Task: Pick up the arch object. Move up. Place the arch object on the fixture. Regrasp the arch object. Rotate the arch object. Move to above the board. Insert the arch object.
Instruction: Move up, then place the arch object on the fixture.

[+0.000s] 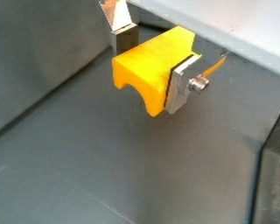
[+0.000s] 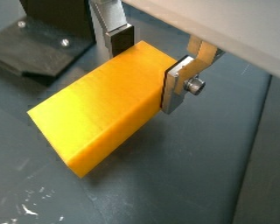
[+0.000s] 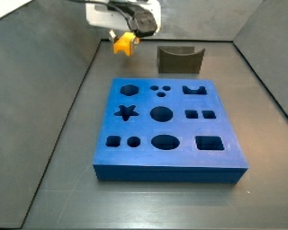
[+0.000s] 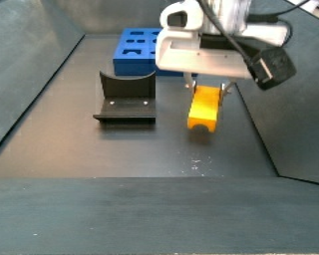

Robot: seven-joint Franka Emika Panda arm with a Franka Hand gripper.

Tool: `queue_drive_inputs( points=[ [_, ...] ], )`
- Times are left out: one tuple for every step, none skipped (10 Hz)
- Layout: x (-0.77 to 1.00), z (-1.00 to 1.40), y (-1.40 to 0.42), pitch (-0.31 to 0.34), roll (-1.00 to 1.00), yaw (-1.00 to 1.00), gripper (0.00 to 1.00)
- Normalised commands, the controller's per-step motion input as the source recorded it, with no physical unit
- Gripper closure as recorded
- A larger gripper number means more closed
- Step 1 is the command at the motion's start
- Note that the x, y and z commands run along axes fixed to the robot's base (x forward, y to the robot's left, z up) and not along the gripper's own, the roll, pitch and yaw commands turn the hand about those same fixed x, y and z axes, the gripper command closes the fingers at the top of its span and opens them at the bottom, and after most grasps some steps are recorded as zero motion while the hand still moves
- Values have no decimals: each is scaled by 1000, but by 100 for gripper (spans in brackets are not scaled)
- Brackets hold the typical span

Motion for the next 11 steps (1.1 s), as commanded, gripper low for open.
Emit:
queue_drive_inputs(
  points=[
    [-14, 329, 15, 42, 44, -28, 100],
    [-23, 180, 13, 39, 57, -33, 100],
    [0, 1000, 0, 0, 0, 0, 100],
    [3, 1000, 0, 4, 9, -2, 100],
    [-4, 1000, 1, 16, 11, -4, 100],
    [-10, 1000, 4, 28, 24, -12, 100],
    [-12, 1000, 5, 31, 31, -16, 100],
    [-17, 1000, 8, 35, 46, -24, 100],
    [-21, 1000, 10, 39, 57, -30, 100],
    [-23, 1000, 13, 40, 69, -33, 100],
    [-25, 1000, 13, 45, 73, -26, 100]
  ],
)
